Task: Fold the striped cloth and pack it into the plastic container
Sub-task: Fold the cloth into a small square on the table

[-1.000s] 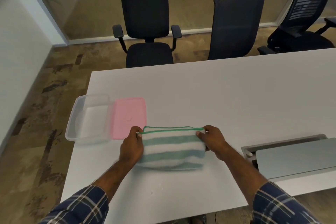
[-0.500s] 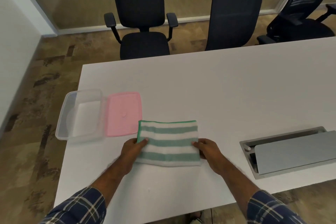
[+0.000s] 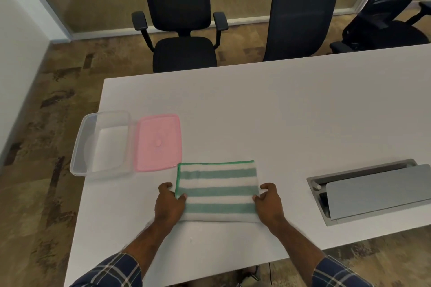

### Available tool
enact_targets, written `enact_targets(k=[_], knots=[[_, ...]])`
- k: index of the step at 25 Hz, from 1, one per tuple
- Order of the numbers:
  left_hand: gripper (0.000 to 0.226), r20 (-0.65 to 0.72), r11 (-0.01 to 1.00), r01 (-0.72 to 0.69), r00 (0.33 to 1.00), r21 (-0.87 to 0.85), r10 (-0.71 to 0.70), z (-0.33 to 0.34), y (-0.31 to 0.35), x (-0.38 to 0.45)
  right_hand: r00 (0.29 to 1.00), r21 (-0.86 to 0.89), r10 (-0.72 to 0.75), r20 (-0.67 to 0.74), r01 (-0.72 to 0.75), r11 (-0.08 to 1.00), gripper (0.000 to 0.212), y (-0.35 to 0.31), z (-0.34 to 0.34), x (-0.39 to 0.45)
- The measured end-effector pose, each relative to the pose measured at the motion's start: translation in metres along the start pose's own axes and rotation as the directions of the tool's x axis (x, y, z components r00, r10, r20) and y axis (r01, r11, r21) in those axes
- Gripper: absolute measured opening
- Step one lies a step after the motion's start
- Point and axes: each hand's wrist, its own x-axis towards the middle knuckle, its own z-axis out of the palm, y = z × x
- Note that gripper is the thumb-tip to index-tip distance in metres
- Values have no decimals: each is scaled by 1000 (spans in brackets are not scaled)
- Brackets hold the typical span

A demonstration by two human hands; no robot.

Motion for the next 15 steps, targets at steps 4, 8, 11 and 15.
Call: enact_targets(k=[4,8,11,15], knots=[[66,-17,993,63,998,104,-61,-2,0,-7,1000,-44,20,-4,-20,999,53,2,4,-2],[74,77,918,92,988,387,-132,-5,4,-12,998,-200,41,55,-29,979,57,6,8,-3],[73,177,952,171,959,254,-220,-7,4,-17,994,-169,66,83,-51,984,33,-2,8,-6],[51,175,983,165,969,83,-177,-9,11,-27,987,32,63,145,-68,997,25,-15,2,-17]])
